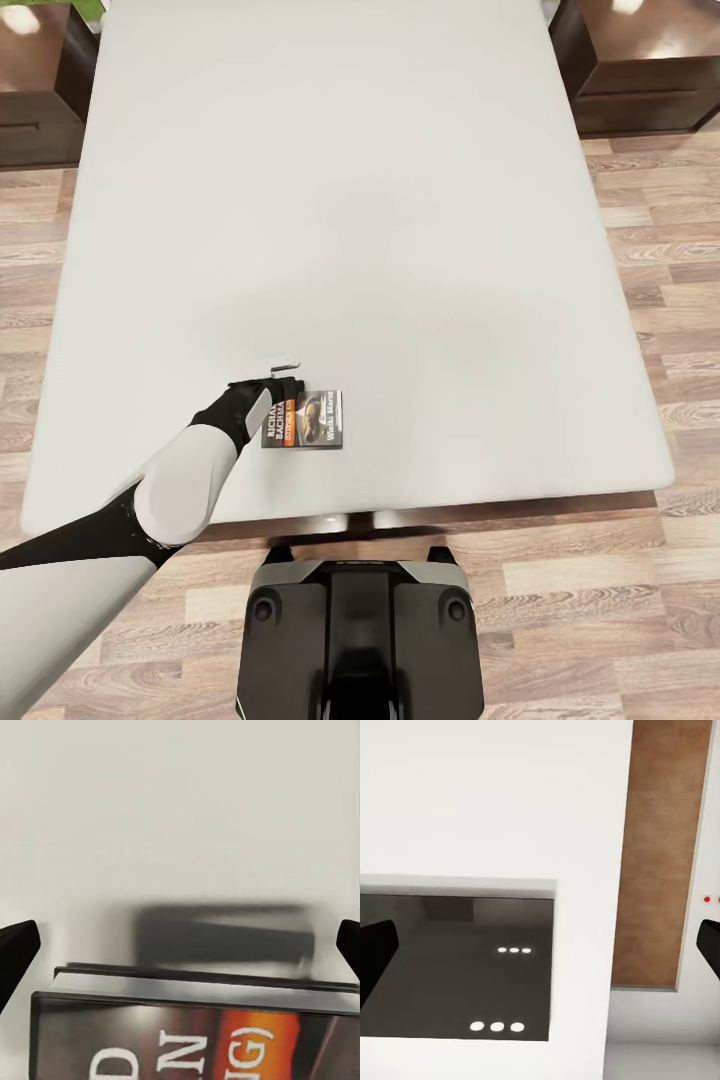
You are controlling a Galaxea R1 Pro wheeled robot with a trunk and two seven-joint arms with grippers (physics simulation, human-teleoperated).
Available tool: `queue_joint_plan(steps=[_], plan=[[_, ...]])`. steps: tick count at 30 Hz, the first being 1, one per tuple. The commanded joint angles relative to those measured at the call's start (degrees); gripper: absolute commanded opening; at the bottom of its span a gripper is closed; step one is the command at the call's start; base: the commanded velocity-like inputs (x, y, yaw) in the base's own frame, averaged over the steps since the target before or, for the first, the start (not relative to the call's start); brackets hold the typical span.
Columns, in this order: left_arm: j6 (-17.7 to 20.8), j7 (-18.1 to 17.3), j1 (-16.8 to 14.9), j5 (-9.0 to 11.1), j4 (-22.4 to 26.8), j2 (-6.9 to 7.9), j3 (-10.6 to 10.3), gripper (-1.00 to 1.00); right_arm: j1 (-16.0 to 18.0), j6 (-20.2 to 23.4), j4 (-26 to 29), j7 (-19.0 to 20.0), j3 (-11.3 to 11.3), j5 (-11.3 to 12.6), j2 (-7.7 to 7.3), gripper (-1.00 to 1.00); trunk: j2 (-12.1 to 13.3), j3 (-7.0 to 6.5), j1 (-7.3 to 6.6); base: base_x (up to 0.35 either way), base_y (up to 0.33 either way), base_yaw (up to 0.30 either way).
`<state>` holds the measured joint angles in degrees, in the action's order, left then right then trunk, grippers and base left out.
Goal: In the bedroom, move the book from the bed onto either nightstand, and place the two sandals side by side next to the bed.
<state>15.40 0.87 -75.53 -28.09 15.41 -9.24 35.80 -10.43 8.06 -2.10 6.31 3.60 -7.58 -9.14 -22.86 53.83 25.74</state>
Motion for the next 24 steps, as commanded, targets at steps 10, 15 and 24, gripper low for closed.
queue_joint_plan(steps=[10, 15, 24], plan=[[-0.45, -0.27, -0.13, -0.23, -0.34, 0.29, 0.41, 1.00, 0.05, -0.13, 0.42, 0.19, 0.54, -0.25, -0.35, 1.00, -0.06, 0.05, 0.05, -0.064, 0.000, 0.000], [-0.83, -0.95, -0.07, -0.24, -0.32, 0.88, 0.41, 1.00, 0.06, -0.21, 0.60, 0.19, 0.51, 0.02, -0.80, 1.00, -0.06, 0.05, 0.05, 0.000, 0.000, 0.000], [-1.28, -0.95, -0.07, -0.24, -0.32, 0.88, 0.41, 1.00, 0.06, -0.21, 0.60, 0.19, 0.51, 0.02, -0.80, 1.00, -0.06, 0.05, 0.05, 0.000, 0.000, 0.000]])
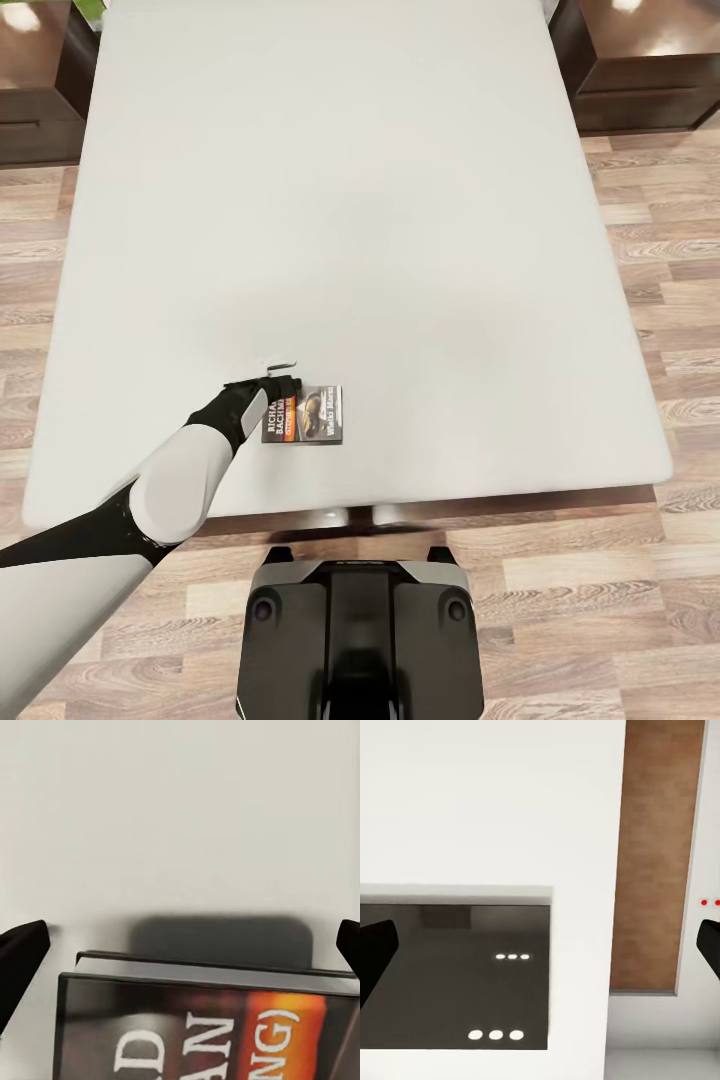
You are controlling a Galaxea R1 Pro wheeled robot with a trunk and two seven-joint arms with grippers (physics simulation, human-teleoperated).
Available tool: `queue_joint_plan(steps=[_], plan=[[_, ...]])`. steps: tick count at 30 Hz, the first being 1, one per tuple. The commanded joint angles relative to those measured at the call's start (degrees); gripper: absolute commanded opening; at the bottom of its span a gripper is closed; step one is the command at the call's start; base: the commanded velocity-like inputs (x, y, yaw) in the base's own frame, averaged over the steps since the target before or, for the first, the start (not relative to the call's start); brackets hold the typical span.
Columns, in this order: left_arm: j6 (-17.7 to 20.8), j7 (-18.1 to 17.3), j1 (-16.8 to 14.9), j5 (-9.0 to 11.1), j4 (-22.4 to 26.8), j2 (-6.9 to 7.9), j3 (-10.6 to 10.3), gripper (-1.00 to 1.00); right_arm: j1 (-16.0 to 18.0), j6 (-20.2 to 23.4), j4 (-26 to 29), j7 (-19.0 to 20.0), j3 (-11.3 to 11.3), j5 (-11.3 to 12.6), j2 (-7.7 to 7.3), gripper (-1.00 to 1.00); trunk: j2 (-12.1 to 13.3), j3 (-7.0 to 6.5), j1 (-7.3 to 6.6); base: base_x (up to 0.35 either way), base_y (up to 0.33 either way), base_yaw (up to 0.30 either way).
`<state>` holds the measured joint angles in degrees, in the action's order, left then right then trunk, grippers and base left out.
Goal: In the bedroom, move the book from the bed onto either nightstand, and place the two sandals side by side next to the bed.
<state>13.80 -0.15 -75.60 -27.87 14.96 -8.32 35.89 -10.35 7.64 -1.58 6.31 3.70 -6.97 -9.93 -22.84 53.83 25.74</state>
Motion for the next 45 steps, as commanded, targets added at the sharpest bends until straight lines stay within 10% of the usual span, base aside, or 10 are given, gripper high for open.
queue_joint_plan(steps=[1, 45], plan=[[0.32, 0.07, 0.00, -0.46, 0.12, -0.04, 0.32, 1.00, -0.03, 0.20, 0.08, 0.20, 0.40, -0.59, -0.02, 1.00, -0.08, 0.05, 0.05, 0.000, 0.000, 0.000], [0.68, -0.04, 2.91, -0.41, 3.84, 0.67, 0.17, 1.00, -0.02, -0.35, -0.05, 0.21, 2.11, -0.68, -0.63, 1.00, -0.08, 0.05, 0.05, 0.000, 0.000, 0.000]])
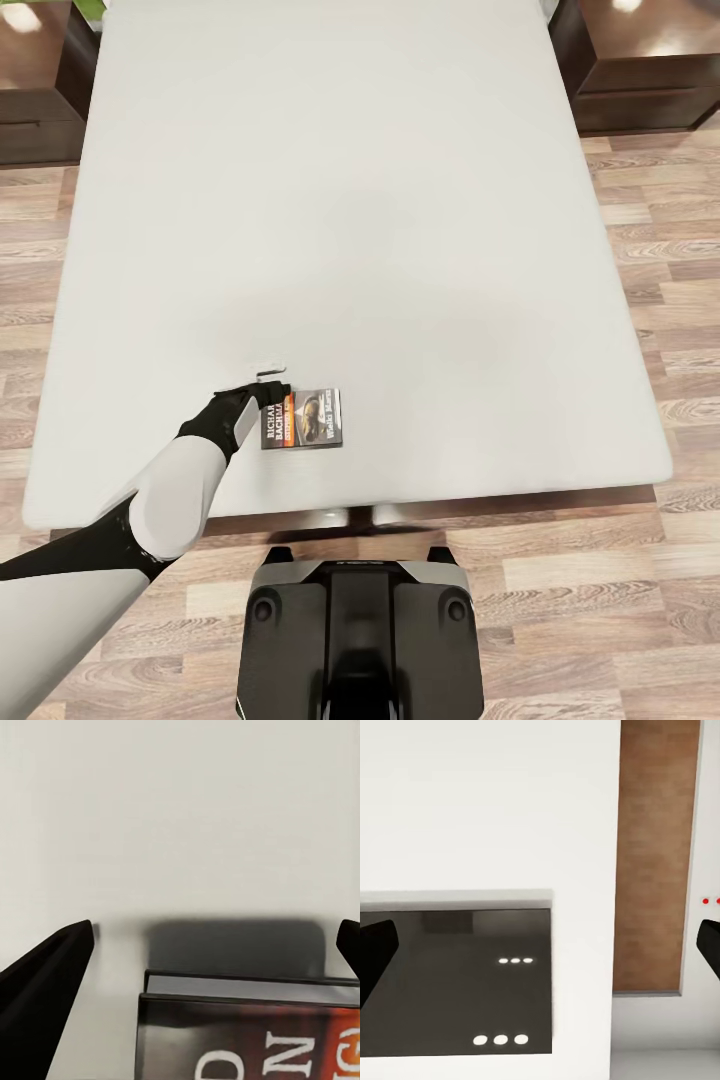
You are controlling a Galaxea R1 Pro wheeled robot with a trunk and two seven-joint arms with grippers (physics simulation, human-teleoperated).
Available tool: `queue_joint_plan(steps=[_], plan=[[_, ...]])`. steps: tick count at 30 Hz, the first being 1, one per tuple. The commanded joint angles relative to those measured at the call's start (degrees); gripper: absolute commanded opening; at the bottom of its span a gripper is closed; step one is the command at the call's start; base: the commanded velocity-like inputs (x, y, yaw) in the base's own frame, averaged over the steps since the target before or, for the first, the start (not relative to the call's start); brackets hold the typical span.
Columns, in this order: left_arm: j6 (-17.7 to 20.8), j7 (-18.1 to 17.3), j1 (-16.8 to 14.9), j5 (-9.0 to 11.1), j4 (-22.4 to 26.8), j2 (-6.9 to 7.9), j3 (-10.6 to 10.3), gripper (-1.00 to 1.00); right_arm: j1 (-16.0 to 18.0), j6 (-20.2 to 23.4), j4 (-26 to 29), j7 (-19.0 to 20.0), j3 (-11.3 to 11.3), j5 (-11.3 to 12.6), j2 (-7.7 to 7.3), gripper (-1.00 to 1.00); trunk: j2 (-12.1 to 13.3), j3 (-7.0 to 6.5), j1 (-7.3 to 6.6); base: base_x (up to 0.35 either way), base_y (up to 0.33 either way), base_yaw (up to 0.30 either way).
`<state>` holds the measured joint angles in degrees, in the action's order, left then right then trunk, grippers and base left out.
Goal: In the bedroom, move the book from the bed onto either nightstand, and place the two sandals side by side next to the bed.
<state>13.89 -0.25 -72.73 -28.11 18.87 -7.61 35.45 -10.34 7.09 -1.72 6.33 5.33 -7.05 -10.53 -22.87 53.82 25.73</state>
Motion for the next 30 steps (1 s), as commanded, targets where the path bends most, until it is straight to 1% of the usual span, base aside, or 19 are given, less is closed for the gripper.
queue_joint_plan(steps=[1, 21, 30], plan=[[0.60, 0.06, 0.04, -0.18, -0.06, -0.04, 0.62, 1.00, -0.03, 0.20, 0.09, 0.19, 0.48, -0.60, -0.02, 1.00, -0.05, 0.06, 0.06, 0.000, 0.000, 0.000], [0.53, 0.04, 0.04, -0.19, 0.01, -0.04, 0.59, 1.00, -0.03, 0.20, 0.07, 0.25, 0.47, -0.62, -0.03, 1.00, -0.05, 0.06, 0.06, 0.000, 0.000, 0.000], [0.45, 0.08, 0.04, -0.13, 1.04, -0.11, 0.59, 1.00, -0.02, 0.20, 0.05, 0.22, 0.47, -0.66, -0.02, 1.00, -0.05, 0.06, 0.06, -0.005, 0.000, 0.000]])
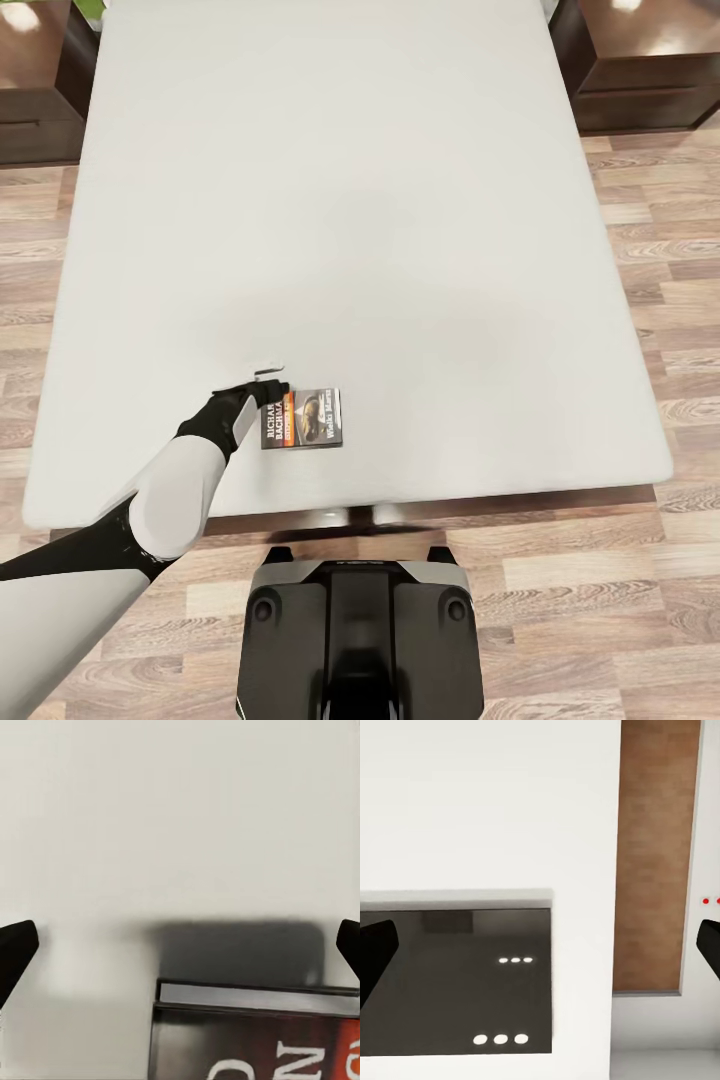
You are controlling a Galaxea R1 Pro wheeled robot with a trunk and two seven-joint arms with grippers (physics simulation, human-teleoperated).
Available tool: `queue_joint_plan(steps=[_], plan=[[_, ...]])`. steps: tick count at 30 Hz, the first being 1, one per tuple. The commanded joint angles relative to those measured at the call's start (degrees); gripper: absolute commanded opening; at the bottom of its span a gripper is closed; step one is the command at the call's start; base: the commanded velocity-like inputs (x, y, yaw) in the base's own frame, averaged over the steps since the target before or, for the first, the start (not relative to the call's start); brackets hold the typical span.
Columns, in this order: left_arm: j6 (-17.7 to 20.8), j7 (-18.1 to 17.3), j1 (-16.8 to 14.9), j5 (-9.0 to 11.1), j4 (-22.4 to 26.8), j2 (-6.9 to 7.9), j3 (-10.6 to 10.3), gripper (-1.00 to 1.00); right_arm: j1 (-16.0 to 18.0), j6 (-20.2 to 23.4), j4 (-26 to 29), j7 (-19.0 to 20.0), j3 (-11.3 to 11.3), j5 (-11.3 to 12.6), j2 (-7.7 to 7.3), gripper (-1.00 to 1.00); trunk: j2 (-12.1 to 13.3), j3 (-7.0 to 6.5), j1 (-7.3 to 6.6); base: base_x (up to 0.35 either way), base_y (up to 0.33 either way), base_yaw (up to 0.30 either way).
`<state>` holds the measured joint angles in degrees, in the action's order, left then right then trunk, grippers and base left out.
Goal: In the bedroom, move the book from the bed onto either nightstand, and place the two sandals side by side next to the bed.
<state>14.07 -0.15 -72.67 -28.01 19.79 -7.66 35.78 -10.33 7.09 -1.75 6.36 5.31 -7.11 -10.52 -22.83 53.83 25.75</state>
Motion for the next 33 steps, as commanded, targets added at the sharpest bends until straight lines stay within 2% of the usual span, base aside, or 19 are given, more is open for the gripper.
queue_joint_plan(steps=[1, 11, 33], plan=[[0.29, -0.02, -0.01, -0.22, 0.16, -0.06, 0.26, 1.00, -0.03, 0.20, 0.08, 0.20, 0.49, -0.60, -0.02, 1.00, -0.09, 0.05, 0.03, -0.069, 0.000, 0.000], [0.29, -0.01, 0.00, -0.21, 0.32, -0.15, 0.26, 1.00, 0.01, 0.20, 0.14, 0.19, 0.49, -0.58, -0.02, 1.00, -0.09, 0.05, 0.03, -0.147, 0.000, 0.000], [0.33, -0.02, 0.05, -0.21, 0.27, -0.21, 0.21, 1.00, 0.13, 0.21, 0.17, 0.15, 0.49, -0.62, -0.04, 1.00, -0.09, 0.05, 0.03, -0.044, 0.000, 0.000]])
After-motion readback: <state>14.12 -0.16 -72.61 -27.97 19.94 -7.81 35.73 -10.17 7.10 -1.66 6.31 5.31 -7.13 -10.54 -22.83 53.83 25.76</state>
